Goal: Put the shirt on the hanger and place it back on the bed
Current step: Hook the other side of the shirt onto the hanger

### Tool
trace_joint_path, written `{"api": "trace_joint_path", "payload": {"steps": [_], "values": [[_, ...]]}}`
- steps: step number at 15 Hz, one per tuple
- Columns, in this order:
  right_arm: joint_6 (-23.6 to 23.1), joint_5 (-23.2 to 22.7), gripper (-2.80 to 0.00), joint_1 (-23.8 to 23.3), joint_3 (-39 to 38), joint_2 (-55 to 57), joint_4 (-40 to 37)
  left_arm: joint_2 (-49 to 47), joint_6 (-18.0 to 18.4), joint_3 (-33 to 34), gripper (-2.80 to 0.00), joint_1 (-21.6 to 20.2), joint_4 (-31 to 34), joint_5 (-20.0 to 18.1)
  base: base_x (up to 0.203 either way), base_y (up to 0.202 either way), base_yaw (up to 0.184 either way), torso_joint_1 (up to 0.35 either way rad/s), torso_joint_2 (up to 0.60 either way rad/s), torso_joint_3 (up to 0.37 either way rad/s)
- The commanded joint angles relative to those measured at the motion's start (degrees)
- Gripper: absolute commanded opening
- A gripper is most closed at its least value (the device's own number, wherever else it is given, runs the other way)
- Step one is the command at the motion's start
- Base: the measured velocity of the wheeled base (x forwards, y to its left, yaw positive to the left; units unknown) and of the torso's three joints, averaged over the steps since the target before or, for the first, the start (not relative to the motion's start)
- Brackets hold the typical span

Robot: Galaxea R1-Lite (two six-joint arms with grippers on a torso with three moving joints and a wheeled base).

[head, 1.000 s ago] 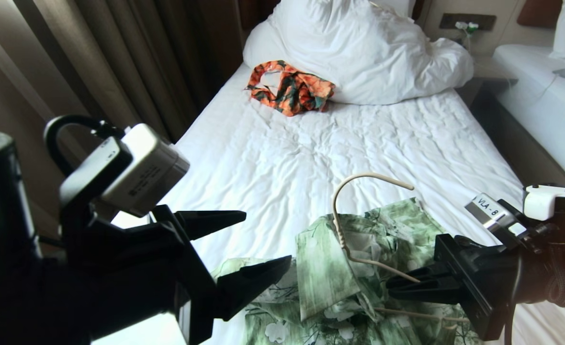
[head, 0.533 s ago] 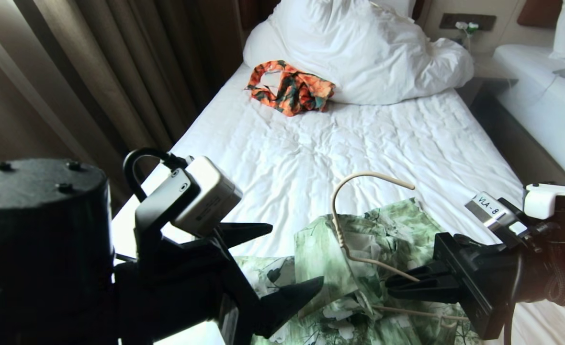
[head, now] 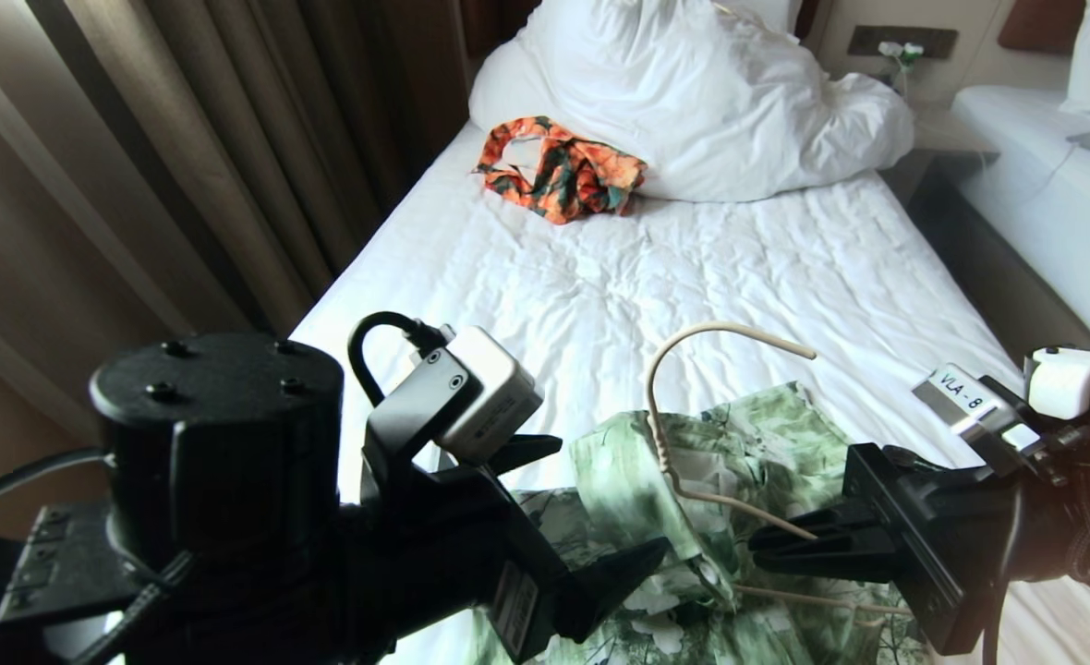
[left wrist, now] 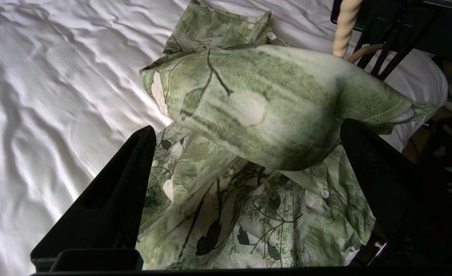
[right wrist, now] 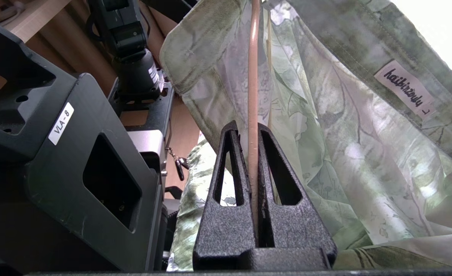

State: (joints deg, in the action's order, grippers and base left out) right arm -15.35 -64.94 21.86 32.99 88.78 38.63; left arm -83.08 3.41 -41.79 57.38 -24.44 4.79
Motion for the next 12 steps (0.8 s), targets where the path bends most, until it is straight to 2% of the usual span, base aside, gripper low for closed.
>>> {"api": "trace_joint_path", "payload": {"steps": [1,10,11,12], "values": [[-0.1,-0.4,-2.80,0.1,0.0,-0.4,0.2,-2.0,0.1,0.0,0.00,0.0,-1.4,0.0,0.000,0.000,0.000,0.000,0.00,0.000],[-0.1,-0.5,-2.80,0.0,-0.1,-0.7,0.2,-5.0,0.2,-0.2,0.00,0.3,-5.0,0.0,0.000,0.000,0.000,0.000,0.00,0.000],[-0.1,-0.5,-2.80,0.0,-0.1,-0.8,0.2,-5.3,0.2,-0.2,-2.80,0.3,-5.1,0.0,0.000,0.000,0.000,0.000,0.00,0.000],[-0.1,-0.5,-2.80,0.0,-0.1,-0.9,0.2,-5.2,0.2,-0.3,-2.80,0.3,-5.1,0.0,0.000,0.000,0.000,0.000,0.00,0.000]]}}
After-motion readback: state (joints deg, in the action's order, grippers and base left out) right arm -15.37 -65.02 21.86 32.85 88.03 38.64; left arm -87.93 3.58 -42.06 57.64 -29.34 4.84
